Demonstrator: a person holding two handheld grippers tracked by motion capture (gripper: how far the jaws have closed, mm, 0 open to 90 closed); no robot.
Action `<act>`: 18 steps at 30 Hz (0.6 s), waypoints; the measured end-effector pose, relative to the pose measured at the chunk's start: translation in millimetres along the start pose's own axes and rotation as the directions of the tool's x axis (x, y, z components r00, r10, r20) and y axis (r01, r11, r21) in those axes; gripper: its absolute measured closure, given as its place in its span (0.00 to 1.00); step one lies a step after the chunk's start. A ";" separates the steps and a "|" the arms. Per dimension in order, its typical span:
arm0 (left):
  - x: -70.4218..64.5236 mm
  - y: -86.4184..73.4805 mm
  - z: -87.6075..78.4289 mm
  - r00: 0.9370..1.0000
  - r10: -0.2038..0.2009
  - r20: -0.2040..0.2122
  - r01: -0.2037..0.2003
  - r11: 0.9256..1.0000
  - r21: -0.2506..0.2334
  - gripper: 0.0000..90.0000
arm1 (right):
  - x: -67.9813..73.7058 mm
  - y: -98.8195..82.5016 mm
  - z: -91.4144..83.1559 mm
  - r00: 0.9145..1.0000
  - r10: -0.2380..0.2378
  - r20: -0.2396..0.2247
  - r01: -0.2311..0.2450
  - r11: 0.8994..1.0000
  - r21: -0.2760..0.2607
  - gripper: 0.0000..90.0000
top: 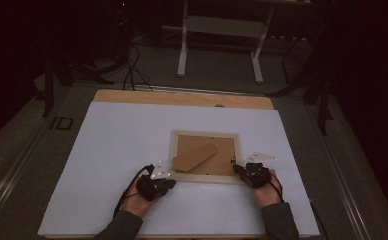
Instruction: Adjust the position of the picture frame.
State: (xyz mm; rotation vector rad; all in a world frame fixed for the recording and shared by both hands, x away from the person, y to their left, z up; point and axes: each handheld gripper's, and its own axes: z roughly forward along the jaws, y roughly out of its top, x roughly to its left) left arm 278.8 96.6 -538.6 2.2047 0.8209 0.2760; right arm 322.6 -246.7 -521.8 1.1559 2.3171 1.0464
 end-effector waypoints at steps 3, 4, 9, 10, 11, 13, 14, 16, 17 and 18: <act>-0.2 0.0 -1.9 1.000 -0.002 0.011 0.002 1.000 -0.010 0.96 | -2.7 0.2 -4.1 1.000 0.007 -0.006 -0.007 1.000 -0.021 1.00; -0.7 0.0 -2.6 1.000 -0.006 0.013 0.006 1.000 -0.013 0.95 | -3.2 0.4 -5.5 1.000 0.009 -0.004 -0.009 1.000 -0.028 1.00; -1.2 -0.1 -6.7 1.000 -0.002 0.025 0.003 1.000 -0.024 0.94 | -6.6 0.2 -11.1 1.000 0.011 -0.002 -0.011 0.999 -0.047 0.97; -1.1 -0.3 -7.4 1.000 -0.004 0.026 0.005 1.000 -0.029 0.93 | -7.6 -0.2 -12.4 1.000 0.015 0.000 -0.015 0.999 -0.048 0.97; -0.8 -0.4 -8.2 1.000 -0.006 0.028 0.006 0.999 -0.031 0.93 | -8.6 -0.6 -13.3 1.000 0.015 0.001 -0.015 0.999 -0.049 0.97; 0.0 -0.7 -10.0 0.999 -0.010 0.030 0.011 0.999 -0.039 0.92 | -10.8 -1.1 -14.9 1.000 0.020 0.005 -0.020 0.998 -0.053 0.97; 0.7 -0.9 -11.4 0.999 -0.012 0.032 0.014 0.999 -0.047 0.92 | -11.7 -1.3 -15.8 1.000 0.024 0.007 -0.024 0.998 -0.055 0.97; 1.8 -1.2 -13.5 0.999 -0.018 0.035 0.020 0.998 -0.054 0.91 | -14.3 -1.6 -17.8 1.000 0.029 0.010 -0.028 0.998 -0.054 0.96; 2.3 -1.3 -14.3 0.999 -0.020 0.036 0.022 0.998 -0.057 0.91 | -15.0 -1.8 -18.3 0.999 0.030 0.012 -0.030 0.998 -0.054 0.96; 2.9 -1.4 -15.3 0.999 -0.024 0.036 0.026 0.998 -0.062 0.91 | -15.5 -1.8 -18.6 0.999 0.031 0.012 -0.031 0.998 -0.053 0.96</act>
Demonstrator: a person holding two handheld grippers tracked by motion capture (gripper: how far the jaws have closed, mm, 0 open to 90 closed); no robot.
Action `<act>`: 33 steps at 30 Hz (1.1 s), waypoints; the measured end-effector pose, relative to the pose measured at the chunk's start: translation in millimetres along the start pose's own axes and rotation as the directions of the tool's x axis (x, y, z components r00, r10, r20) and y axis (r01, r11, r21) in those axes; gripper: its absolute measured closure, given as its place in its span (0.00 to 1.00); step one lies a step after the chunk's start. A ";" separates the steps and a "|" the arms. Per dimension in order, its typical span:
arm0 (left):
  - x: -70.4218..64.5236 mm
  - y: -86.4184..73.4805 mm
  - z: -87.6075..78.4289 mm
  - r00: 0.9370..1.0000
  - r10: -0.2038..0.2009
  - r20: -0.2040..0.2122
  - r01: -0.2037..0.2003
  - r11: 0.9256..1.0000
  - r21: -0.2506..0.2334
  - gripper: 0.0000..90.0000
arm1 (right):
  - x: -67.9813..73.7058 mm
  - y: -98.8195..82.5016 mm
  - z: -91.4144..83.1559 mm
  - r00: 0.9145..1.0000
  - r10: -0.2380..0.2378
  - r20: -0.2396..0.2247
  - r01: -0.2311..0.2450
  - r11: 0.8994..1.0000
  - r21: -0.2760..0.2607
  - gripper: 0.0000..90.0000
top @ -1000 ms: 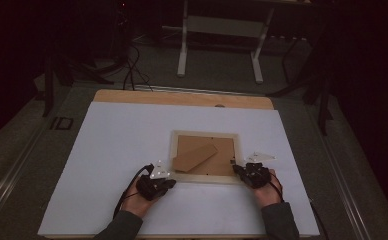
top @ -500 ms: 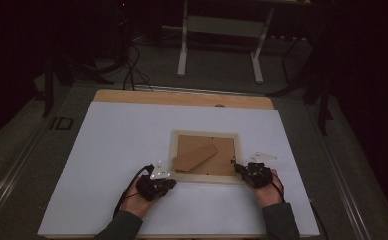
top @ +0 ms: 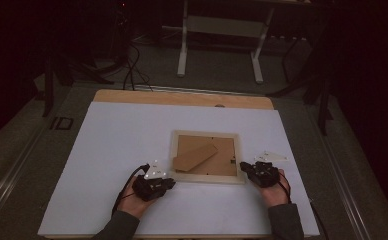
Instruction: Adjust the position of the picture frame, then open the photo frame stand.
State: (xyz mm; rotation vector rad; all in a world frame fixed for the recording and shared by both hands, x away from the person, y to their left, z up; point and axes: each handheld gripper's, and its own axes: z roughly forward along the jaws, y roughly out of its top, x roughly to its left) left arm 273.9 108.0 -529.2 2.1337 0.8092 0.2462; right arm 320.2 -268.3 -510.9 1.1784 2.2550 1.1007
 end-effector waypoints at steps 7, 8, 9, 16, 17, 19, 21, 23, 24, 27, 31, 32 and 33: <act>4.5 0.8 -9.8 1.000 -0.016 -0.014 0.016 0.999 -0.031 0.90 | -4.8 -1.8 -0.4 1.000 0.017 0.013 -0.017 1.000 0.015 0.96; 5.6 0.8 -11.9 1.000 -0.018 -0.014 0.017 0.999 -0.036 0.90 | -5.2 -2.0 -0.7 1.000 0.020 0.015 -0.020 1.000 0.015 0.96; 6.7 0.7 -13.8 1.000 -0.023 -0.016 0.022 0.999 -0.044 0.90 | -5.8 -2.1 -1.0 1.000 0.022 0.016 -0.022 1.000 0.014 0.96; 15.3 -0.3 -24.2 0.998 -0.053 -0.024 0.051 0.996 -0.079 0.90 | -9.4 -3.7 -0.9 0.999 0.031 0.022 -0.031 0.999 0.015 0.96; 15.6 -0.4 -25.0 0.998 -0.057 -0.023 0.055 0.995 -0.084 0.90 | -9.7 -3.8 -1.0 0.999 0.032 0.023 -0.032 0.999 0.016 0.96; 16.4 -0.4 -26.8 0.998 -0.062 -0.018 0.060 0.994 -0.089 0.90 | -10.2 -4.0 -1.0 0.999 0.033 0.023 -0.033 0.999 0.017 0.96; 16.4 -0.3 -27.7 0.998 -0.065 -0.017 0.063 0.993 -0.097 0.89 | -10.4 -4.2 -0.9 0.999 0.032 0.022 -0.032 0.999 0.017 0.96; 16.2 0.1 -28.9 0.998 -0.067 -0.012 0.065 0.993 -0.101 0.88 | -10.4 -4.0 -1.0 0.999 0.031 0.023 -0.031 0.999 0.018 0.96; 16.2 0.1 -28.9 0.998 -0.067 -0.012 0.065 0.993 -0.101 0.88 | -10.7 -4.0 -1.0 0.999 0.032 0.024 -0.033 0.999 0.017 0.96; 15.8 0.9 -31.3 0.997 -0.078 -0.003 0.077 0.990 -0.117 0.86 | -11.1 -4.1 -1.0 0.999 0.035 0.024 -0.036 0.999 0.016 0.96; 16.8 4.3 -39.4 0.995 -0.094 0.011 0.095 0.984 -0.152 0.82 | -14.1 -7.0 -1.4 0.998 0.050 0.028 -0.051 0.999 0.015 0.95; 17.0 5.8 -40.8 0.996 -0.092 0.012 0.093 0.984 -0.151 0.81 | -14.3 -7.4 -1.7 0.998 0.053 0.028 -0.054 0.998 0.016 0.94; 17.0 5.8 -40.8 0.996 -0.092 0.012 0.093 0.984 -0.151 0.80 | -14.3 -7.4 -1.7 0.998 0.053 0.028 -0.054 0.998 0.016 0.94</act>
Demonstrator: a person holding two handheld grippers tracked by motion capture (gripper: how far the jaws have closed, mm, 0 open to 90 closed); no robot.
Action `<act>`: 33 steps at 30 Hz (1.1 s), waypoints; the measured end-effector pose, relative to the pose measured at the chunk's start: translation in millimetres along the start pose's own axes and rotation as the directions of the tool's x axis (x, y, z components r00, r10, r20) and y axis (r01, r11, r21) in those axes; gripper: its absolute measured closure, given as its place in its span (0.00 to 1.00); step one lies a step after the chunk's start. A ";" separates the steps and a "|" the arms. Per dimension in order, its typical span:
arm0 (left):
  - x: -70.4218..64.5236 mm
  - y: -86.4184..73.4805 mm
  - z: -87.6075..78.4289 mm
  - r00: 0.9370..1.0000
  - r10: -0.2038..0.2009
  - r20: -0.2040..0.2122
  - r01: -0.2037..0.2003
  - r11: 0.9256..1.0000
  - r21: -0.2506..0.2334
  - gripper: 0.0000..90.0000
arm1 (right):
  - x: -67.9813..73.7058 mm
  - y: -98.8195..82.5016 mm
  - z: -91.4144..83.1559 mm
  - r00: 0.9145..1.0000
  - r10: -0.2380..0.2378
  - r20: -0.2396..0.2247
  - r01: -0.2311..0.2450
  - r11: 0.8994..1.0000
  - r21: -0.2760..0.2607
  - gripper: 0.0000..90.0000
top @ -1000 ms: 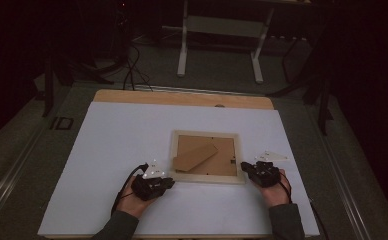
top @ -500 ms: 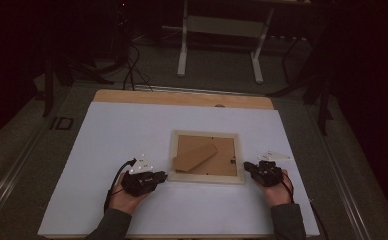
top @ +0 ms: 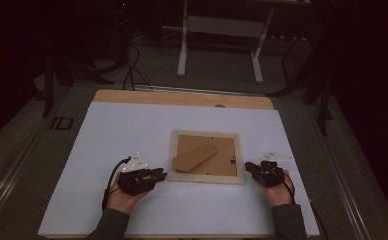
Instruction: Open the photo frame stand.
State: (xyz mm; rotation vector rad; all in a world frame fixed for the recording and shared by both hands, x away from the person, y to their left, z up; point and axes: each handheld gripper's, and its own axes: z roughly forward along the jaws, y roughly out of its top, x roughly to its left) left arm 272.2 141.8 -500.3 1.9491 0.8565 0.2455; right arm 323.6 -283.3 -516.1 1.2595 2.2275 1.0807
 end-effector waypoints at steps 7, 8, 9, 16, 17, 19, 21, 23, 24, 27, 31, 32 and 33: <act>3.0 17.9 -0.9 0.998 -0.024 0.054 0.022 0.999 0.038 0.66 | -2.6 -0.7 -2.3 1.000 0.012 0.002 -0.012 1.000 -0.012 0.87; 4.6 20.7 0.9 0.998 -0.033 0.060 0.030 0.998 0.046 0.63 | -2.9 -0.8 -2.3 1.000 0.015 0.002 -0.015 1.000 -0.014 0.83; 5.9 23.0 2.5 0.997 -0.037 0.060 0.034 0.998 0.053 0.62 | -3.8 -1.2 -2.2 1.000 0.020 0.008 -0.019 1.000 -0.016 0.81; 9.0 31.4 18.0 0.997 -0.069 0.029 0.068 0.996 0.059 0.52 | -9.3 -4.1 -1.7 0.999 0.050 0.014 -0.050 0.999 -0.018 0.72; 9.3 32.4 20.5 0.997 -0.068 0.024 0.066 0.996 0.060 0.52 | -9.7 -4.4 -1.4 0.998 0.054 0.016 -0.054 0.998 -0.015 0.70; 11.0 35.4 25.0 0.997 -0.068 0.024 0.066 0.996 0.057 0.52 | -10.6 -5.2 -0.6 0.998 0.059 0.015 -0.059 0.998 -0.013 0.69; 12.8 40.6 30.5 0.998 -0.059 0.019 0.058 0.997 0.057 0.51 | -10.8 -5.9 0.4 0.998 0.066 0.010 -0.066 0.998 -0.013 0.68; 15.2 45.7 36.1 0.998 -0.061 0.018 0.060 0.997 0.050 0.49 | -10.8 -6.3 1.0 0.998 0.068 0.005 -0.068 0.998 -0.012 0.67; 15.2 45.7 36.1 0.998 -0.061 0.018 0.060 0.997 0.050 0.47 | -10.8 -6.3 1.0 0.998 0.068 0.005 -0.068 0.998 -0.012 0.67; 21.8 53.7 47.2 0.997 -0.080 0.016 0.079 0.995 0.052 0.47 | -10.9 -6.7 1.2 0.998 0.069 0.000 -0.069 0.998 -0.011 0.66; 26.0 59.8 55.9 0.995 -0.094 0.026 0.092 0.993 0.069 0.47 | -11.4 -6.7 1.8 0.998 0.070 -0.002 -0.070 0.997 -0.010 0.65; 26.0 59.8 55.9 0.995 -0.094 0.026 0.092 0.993 0.069 0.47 | -11.4 -6.7 1.8 0.998 0.070 -0.002 -0.070 0.997 -0.010 0.65; 28.5 63.0 61.0 0.994 -0.106 0.034 0.103 0.992 0.076 0.47 | -11.3 -6.8 2.2 0.997 0.072 -0.004 -0.072 0.997 -0.009 0.65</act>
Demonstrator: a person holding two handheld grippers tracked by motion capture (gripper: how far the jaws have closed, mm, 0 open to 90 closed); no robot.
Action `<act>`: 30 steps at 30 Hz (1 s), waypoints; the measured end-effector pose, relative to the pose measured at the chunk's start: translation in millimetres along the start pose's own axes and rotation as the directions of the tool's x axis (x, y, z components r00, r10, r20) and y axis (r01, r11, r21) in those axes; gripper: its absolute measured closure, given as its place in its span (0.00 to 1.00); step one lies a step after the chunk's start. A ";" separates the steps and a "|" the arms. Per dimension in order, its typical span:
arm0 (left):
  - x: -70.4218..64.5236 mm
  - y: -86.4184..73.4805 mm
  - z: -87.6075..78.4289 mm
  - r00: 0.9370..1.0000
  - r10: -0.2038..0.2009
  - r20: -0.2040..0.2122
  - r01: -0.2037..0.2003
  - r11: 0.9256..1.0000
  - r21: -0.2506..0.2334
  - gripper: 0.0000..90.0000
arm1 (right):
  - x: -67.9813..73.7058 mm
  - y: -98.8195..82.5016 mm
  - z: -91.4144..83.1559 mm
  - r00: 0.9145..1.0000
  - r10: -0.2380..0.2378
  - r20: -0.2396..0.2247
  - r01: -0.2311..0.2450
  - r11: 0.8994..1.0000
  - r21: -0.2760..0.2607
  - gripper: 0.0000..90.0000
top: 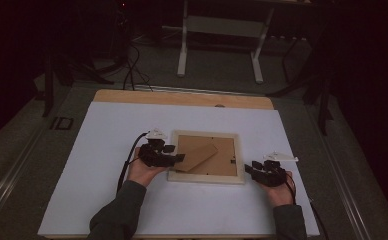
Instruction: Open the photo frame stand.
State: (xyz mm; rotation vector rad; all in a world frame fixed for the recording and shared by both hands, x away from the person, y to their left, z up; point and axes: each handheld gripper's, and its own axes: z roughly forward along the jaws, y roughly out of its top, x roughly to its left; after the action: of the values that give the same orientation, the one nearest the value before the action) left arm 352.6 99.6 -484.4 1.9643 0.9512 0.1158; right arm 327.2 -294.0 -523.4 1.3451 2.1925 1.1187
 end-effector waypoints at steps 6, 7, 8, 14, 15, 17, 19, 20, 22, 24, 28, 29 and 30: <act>4.3 7.0 10.9 1.000 -0.010 0.017 0.009 0.999 0.040 0.44 | 0.0 0.2 0.3 1.000 0.004 -0.006 -0.004 1.000 -0.001 0.64; 6.0 8.8 15.9 0.999 -0.019 0.030 0.017 0.999 0.052 0.44 | -0.3 0.3 0.2 1.000 0.006 -0.006 -0.006 1.000 -0.003 0.64; 6.8 9.4 17.8 0.999 -0.023 0.037 0.020 0.998 0.057 0.44 | -0.5 0.4 0.2 1.000 0.008 -0.007 -0.008 1.000 -0.003 0.64; 10.1 11.1 30.2 0.996 -0.040 0.082 0.033 0.996 0.083 0.43 | -0.3 0.6 0.1 1.000 0.012 -0.012 -0.012 1.000 -0.004 0.64; 10.2 11.4 32.0 0.996 -0.041 0.084 0.033 0.996 0.086 0.43 | -0.2 0.7 0.0 1.000 0.012 -0.013 -0.012 1.000 -0.005 0.64; 10.4 12.3 35.3 0.995 -0.038 0.091 0.029 0.995 0.097 0.43 | -0.4 0.7 -0.1 1.000 0.012 -0.013 -0.012 1.000 -0.005 0.64; 10.2 13.5 38.6 0.995 -0.039 0.097 0.029 0.994 0.103 0.43 | -0.5 0.7 0.1 1.000 0.013 -0.014 -0.013 1.000 -0.004 0.64; 10.2 14.0 40.2 0.994 -0.044 0.100 0.034 0.994 0.103 0.43 | -0.5 0.7 0.1 1.000 0.013 -0.013 -0.013 1.000 -0.004 0.64; 10.9 15.1 42.8 0.992 -0.054 0.112 0.042 0.993 0.107 0.43 | -0.5 0.8 0.2 1.000 0.013 -0.015 -0.013 1.000 -0.004 0.64; 11.3 15.9 46.1 0.992 -0.051 0.119 0.037 0.993 0.116 0.43 | -0.2 0.8 0.3 1.000 0.013 -0.016 -0.013 1.000 -0.002 0.64; 11.2 17.9 52.7 0.990 -0.035 0.134 0.015 0.989 0.148 0.43 | -0.1 0.8 0.7 1.000 0.013 -0.019 -0.013 1.000 -0.002 0.64; 11.0 18.3 54.1 0.990 -0.034 0.136 0.013 0.988 0.152 0.43 | 0.0 0.9 0.7 1.000 0.013 -0.019 -0.013 1.000 -0.001 0.64; 10.9 18.7 55.5 0.990 -0.028 0.140 0.005 0.987 0.160 0.44 | 0.0 0.9 0.6 1.000 0.013 -0.019 -0.013 1.000 -0.002 0.64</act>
State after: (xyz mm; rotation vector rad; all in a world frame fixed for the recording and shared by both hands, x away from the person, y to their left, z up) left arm 394.9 62.8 -504.8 2.0801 0.9067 -0.1116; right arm 328.2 -293.4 -523.1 1.3556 2.1988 1.1428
